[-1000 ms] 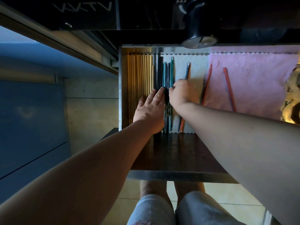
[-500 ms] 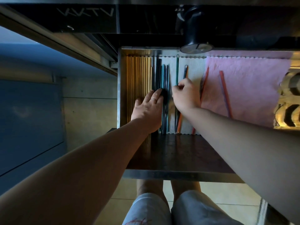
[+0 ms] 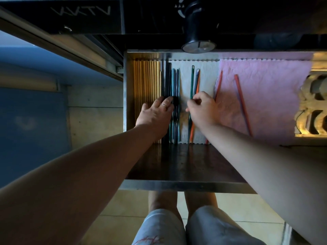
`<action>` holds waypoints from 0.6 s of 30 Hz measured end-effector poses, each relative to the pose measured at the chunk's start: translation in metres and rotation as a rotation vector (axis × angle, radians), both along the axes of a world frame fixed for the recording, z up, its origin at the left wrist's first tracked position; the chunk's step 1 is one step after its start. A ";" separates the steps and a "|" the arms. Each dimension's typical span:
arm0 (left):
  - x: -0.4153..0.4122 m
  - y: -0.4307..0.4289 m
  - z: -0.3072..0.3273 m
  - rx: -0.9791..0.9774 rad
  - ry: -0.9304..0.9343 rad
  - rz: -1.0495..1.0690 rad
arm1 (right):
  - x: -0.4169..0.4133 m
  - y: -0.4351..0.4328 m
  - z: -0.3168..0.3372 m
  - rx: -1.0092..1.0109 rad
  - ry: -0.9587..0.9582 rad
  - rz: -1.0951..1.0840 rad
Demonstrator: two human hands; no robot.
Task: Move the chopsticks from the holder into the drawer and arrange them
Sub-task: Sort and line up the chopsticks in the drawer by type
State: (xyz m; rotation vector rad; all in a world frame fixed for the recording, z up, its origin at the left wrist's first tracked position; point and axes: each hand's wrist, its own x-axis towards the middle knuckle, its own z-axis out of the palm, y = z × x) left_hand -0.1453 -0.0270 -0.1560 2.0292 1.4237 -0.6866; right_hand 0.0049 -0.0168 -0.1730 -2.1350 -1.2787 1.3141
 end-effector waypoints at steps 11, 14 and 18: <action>0.004 -0.011 -0.003 -0.053 0.012 0.035 | 0.004 -0.004 0.000 0.002 0.057 -0.099; 0.010 -0.011 -0.003 -0.061 0.027 0.047 | 0.002 -0.001 0.000 -0.004 0.046 -0.080; 0.007 -0.011 -0.005 -0.065 0.007 0.114 | -0.009 0.005 -0.005 -0.096 0.031 -0.014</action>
